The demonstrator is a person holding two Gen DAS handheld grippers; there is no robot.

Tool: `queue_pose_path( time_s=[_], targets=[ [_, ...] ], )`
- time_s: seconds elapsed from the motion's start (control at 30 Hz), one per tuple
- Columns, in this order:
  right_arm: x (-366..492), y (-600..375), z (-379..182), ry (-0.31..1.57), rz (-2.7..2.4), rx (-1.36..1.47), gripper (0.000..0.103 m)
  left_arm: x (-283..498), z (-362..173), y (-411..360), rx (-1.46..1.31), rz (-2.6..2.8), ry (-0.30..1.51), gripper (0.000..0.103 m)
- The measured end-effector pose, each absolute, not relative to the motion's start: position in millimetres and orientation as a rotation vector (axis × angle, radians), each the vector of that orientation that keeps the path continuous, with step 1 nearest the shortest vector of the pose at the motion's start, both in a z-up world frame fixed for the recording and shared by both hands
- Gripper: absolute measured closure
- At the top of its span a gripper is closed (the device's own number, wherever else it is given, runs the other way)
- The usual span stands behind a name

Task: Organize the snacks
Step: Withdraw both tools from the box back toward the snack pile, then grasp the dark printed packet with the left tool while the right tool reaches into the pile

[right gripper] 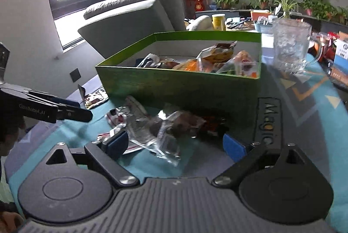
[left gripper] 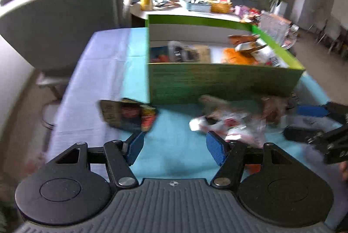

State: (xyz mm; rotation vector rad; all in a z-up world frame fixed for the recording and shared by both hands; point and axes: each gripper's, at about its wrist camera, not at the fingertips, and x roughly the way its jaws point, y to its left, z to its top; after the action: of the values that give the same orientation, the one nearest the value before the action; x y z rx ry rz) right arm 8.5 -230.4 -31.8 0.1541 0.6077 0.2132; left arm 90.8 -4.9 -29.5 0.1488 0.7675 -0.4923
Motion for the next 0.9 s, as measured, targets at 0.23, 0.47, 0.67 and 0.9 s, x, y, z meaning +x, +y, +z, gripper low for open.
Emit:
queue_pose_path(
  time_s=[0.23, 0.47, 0.67, 0.9],
  targets=[
    [10.7, -221.9, -39.6, 0.634, 0.206, 0.173, 0.042, 109.0, -46.0, 9.3, 0.245, -0.323, 0.680, 0.041],
    [4.5, -224.3, -39.5, 0.645, 0.195, 0.186, 0.042, 128.1, -58.0, 8.0, 0.207, -0.373, 0.651, 0.037],
    [7.4, -215.7, -41.5, 0.639, 0.189, 0.172, 0.042, 122.8, -59.3, 10.0, 0.193, -0.421, 0.627, 0.048],
    [20.3, -210.1, -41.2, 0.622, 0.109, 0.211, 0.042, 112.3, -52.7, 12.8, 0.165, -0.444, 0.597, 0.063]
  ],
)
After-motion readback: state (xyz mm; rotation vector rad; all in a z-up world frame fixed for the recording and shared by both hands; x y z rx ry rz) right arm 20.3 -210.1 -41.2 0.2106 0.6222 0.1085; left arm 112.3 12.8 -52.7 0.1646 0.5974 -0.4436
